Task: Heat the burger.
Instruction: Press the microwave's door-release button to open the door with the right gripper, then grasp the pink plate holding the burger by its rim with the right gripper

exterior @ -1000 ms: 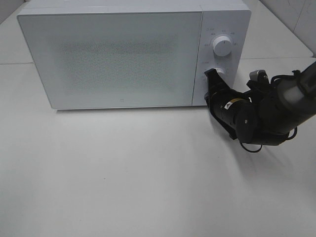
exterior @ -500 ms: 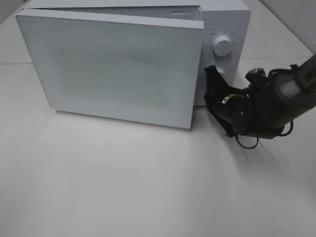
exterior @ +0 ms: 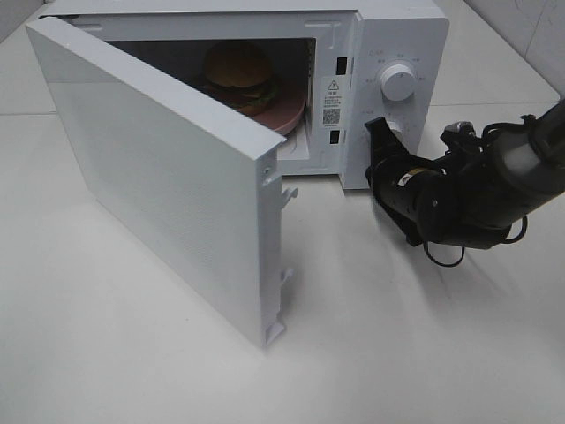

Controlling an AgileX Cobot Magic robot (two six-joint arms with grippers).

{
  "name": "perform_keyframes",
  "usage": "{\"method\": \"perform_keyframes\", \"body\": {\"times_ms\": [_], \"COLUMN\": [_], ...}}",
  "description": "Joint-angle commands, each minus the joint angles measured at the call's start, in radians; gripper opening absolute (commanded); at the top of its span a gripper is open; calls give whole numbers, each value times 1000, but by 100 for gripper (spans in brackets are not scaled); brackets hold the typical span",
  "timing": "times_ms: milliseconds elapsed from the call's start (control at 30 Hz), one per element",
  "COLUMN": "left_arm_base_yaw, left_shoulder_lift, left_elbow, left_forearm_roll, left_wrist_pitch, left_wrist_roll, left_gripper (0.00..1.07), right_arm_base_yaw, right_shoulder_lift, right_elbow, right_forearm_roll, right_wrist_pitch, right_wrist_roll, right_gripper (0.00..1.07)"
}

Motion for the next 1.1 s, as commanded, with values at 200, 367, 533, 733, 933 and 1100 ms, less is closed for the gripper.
{"method": "perform_keyframes", "body": {"times_ms": [200, 367, 533, 733, 933, 1100], "left_arm_base_yaw": [1, 1, 1, 1, 1, 1], "left_shoulder_lift": [-22, -22, -22, -22, -22, -22], "left_elbow": [3, 3, 3, 3, 3, 3], "left_forearm_roll": [-4, -4, -4, -4, -4, -4], "left_wrist_pitch": [-13, -13, -13, -13, -13, -13], "left_wrist_roll": [-2, -2, -2, -2, -2, -2], "left_gripper": [0, 0, 0, 0, 0, 0], "right_arm_base_yaw": [-15, -15, -15, -15, -15, -15], "right_shoulder_lift": [-77, -132, -169, -229, -290, -343], "right_elbow": [125, 218, 251, 267, 267, 267], "right_forearm_roll": [-16, -64, -140, -399, -554, -562], "right_wrist_pitch": [-71, -95, -102, -83, 27, 208], "right_wrist_roll": [-63, -187, -332, -667, -846, -968], "right_gripper": [6, 7, 7, 7, 7, 7]}}
